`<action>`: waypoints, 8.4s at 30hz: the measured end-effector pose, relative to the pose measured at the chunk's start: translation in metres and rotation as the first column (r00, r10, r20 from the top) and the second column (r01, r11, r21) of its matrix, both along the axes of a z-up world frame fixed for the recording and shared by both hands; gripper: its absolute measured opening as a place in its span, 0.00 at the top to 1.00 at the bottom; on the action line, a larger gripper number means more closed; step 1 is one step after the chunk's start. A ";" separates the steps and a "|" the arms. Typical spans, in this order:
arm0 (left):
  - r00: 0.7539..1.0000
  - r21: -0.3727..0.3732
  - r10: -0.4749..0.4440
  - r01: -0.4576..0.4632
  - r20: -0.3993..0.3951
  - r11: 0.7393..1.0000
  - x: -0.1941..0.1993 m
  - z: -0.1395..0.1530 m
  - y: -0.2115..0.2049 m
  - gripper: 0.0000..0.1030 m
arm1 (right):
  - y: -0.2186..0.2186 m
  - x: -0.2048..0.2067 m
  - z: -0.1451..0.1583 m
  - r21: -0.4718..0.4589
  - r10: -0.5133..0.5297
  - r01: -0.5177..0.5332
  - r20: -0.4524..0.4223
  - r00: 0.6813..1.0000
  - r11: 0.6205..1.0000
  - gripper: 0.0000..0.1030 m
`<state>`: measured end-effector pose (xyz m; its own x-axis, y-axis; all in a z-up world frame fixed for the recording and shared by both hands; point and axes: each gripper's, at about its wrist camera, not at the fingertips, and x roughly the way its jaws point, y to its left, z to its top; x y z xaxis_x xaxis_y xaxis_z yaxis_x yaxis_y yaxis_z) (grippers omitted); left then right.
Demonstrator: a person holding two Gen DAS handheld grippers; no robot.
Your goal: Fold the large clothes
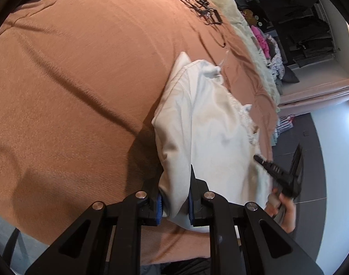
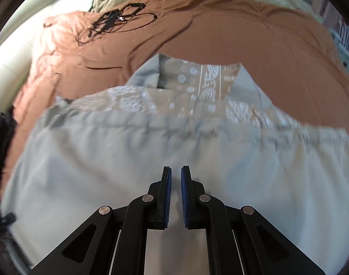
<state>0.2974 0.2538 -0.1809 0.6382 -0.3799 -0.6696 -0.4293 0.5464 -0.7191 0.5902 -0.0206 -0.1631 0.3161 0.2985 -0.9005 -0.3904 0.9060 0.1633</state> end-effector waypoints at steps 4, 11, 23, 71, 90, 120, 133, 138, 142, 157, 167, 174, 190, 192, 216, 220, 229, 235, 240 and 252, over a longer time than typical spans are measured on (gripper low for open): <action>0.998 -0.005 -0.025 0.025 0.065 1.000 0.002 0.023 -0.005 0.83 | -0.020 -0.042 0.018 0.048 0.023 -0.024 0.012 1.000 0.999 0.93; 0.983 0.008 -0.076 0.076 0.166 0.997 0.015 0.075 -0.025 0.83 | -0.055 -0.119 0.018 0.132 0.059 -0.060 0.011 0.998 0.989 0.93; 0.946 0.106 -0.199 0.177 0.257 0.978 0.047 0.155 -0.090 0.83 | -0.096 -0.186 -0.010 0.284 0.027 -0.012 -0.048 0.998 0.959 0.93; 0.578 0.248 -0.803 0.807 -0.145 0.536 0.186 0.107 -0.535 0.59 | -0.395 -0.225 -0.031 0.479 -0.430 0.437 -0.131 0.893 0.761 0.86; 0.750 0.311 -0.660 0.639 -0.046 0.704 0.135 0.133 -0.382 0.23 | -0.380 -0.178 -0.009 0.419 -0.364 0.328 0.007 0.931 0.846 0.38; 0.834 0.252 -0.534 0.552 -0.141 0.795 0.076 0.049 -0.279 0.60 | -0.353 -0.137 0.007 0.184 -0.066 0.055 0.054 0.996 0.981 0.92; 0.774 0.242 -0.622 0.630 -0.121 0.738 0.070 0.056 -0.289 0.66 | -0.371 -0.173 0.009 0.213 -0.148 0.134 0.050 0.988 0.968 0.93; 0.797 0.265 -0.595 0.598 -0.102 0.756 0.072 0.063 -0.280 0.66 | -0.360 -0.160 -0.006 0.071 -0.198 0.196 0.028 0.980 0.978 0.69; 0.831 0.249 -0.550 0.553 -0.086 0.795 0.075 0.063 -0.268 0.66 | -0.346 -0.158 0.028 0.059 -0.181 0.174 0.150 0.972 0.983 0.52; 0.854 0.216 -0.507 0.519 -0.116 0.827 0.067 0.042 -0.240 0.66 | -0.212 -0.151 0.026 0.008 0.197 -0.202 0.193 0.961 0.979 0.44; 0.851 0.247 -0.507 0.525 -0.137 0.815 0.076 0.043 -0.245 0.66 | -0.216 -0.125 0.022 0.050 0.108 -0.120 0.195 0.975 0.992 0.95; 0.846 0.254 -0.513 0.533 -0.145 0.807 0.092 0.043 -0.258 0.66 | -0.274 -0.079 0.056 0.096 -0.104 0.082 0.252 0.962 0.992 0.95; 0.853 0.308 -0.505 0.520 -0.135 0.796 0.134 0.057 -0.274 0.66 | -0.345 -0.040 0.017 0.193 -0.276 0.255 0.090 0.957 0.947 0.41; 0.851 0.311 -0.505 0.523 -0.143 0.794 0.143 0.053 -0.276 0.66 | -0.345 -0.035 0.011 0.186 -0.271 0.254 0.069 0.960 0.949 0.41; 0.878 0.353 -0.437 0.479 -0.196 0.804 0.223 0.033 -0.278 0.62 | -0.324 0.063 -0.040 0.082 -0.297 0.301 -0.050 0.953 0.950 0.79; 0.879 0.354 -0.434 0.476 -0.196 0.805 0.225 0.033 -0.279 0.61 | -0.337 0.063 -0.040 0.131 -0.275 0.281 -0.066 0.959 0.951 0.63; 0.881 0.346 -0.433 0.472 -0.190 0.811 0.220 0.030 -0.273 0.61 | -0.372 0.034 -0.054 0.353 -0.174 0.236 -0.199 0.964 0.905 0.29; 0.878 0.342 -0.443 0.479 -0.184 0.808 0.219 0.030 -0.271 0.60 | -0.385 0.019 -0.062 0.474 -0.082 0.221 -0.297 0.951 0.852 0.39; 0.885 0.329 -0.433 0.465 -0.169 0.822 0.220 0.025 -0.267 0.57 | -0.387 0.010 -0.078 0.526 -0.014 0.212 -0.355 0.935 0.824 0.40; 0.908 0.325 -0.379 0.417 -0.177 0.849 0.245 0.015 -0.268 0.52 | -0.366 0.041 -0.092 0.581 -0.020 0.260 -0.387 0.922 0.771 0.60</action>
<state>0.5426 -0.0146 -0.1654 0.4031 -0.3170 -0.8585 -0.1816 0.8917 -0.4145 0.6315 -0.3866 -0.2547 0.1108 0.7967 -0.5942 -0.0772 0.6029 0.7940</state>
